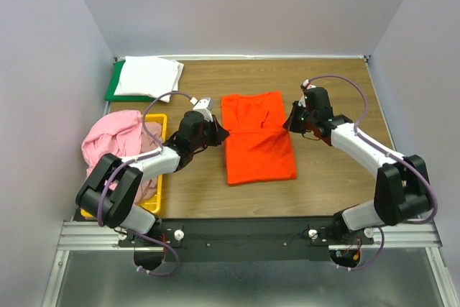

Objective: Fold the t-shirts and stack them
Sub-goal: Fold the tshirt

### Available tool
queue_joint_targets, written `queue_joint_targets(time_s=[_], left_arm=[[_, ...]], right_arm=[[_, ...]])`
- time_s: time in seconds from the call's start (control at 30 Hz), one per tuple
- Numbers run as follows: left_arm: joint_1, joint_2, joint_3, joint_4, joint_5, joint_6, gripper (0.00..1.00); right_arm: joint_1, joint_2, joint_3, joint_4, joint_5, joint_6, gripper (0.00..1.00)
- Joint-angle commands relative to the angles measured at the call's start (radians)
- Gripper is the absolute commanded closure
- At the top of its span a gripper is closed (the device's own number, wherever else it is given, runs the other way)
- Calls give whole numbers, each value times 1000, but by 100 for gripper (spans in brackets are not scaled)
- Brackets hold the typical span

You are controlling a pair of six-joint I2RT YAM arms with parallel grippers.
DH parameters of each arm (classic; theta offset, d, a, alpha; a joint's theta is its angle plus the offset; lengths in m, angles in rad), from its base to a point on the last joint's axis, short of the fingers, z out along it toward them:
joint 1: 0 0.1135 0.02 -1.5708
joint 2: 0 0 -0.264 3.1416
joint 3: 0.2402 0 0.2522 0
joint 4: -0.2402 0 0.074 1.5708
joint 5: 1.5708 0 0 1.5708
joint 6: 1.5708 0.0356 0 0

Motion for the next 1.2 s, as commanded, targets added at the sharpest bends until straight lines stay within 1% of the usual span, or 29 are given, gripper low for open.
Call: queue_joint_targets(time_s=[0.0,0.1,0.27,0.5,0.77,0.9,0.93,0.97,1.0,1.03,1.07,1.1,1.13,1.17], left_arm=[[-8,-17,24,21,41,40,100],[-8,5,35,21,38,50,100],[-8,69,64,20,26,52,100],[-8,141,97,13,-11,41,100],[-6,201,124,-17,-122,30,100],[-6,238,142,-43,-139,47,100],[-6,249,151,-46,-140,50,98],[-6,258,159,-57,-175,50,88],[-6,264,166,-72,-192,50,74],[-6,267,173,-97,-211,55,49],[-6,263,177,-105,-240,56,39],[-6,255,179,-112,-254,61,30],[-6,229,180,-125,-264,70,19],[-6,214,179,-128,-280,75,18]], right_arm=[[-5,-74,-26,-42,53,14,100],[-5,-92,-28,-52,74,11,100],[-5,-68,-22,-53,85,11,100],[-5,35,24,-52,140,-15,100],[-7,153,99,-33,151,-39,100],[-5,196,126,-21,148,-44,99],[-7,204,129,-19,148,-44,96],[-5,219,135,-18,148,-44,93],[-7,225,142,-18,145,-45,86],[-5,228,145,-19,136,-47,57],[-5,230,147,-19,125,-50,49],[-7,224,147,-19,117,-55,45],[-5,214,141,-19,105,-58,38],[-5,205,136,-21,103,-62,35]])
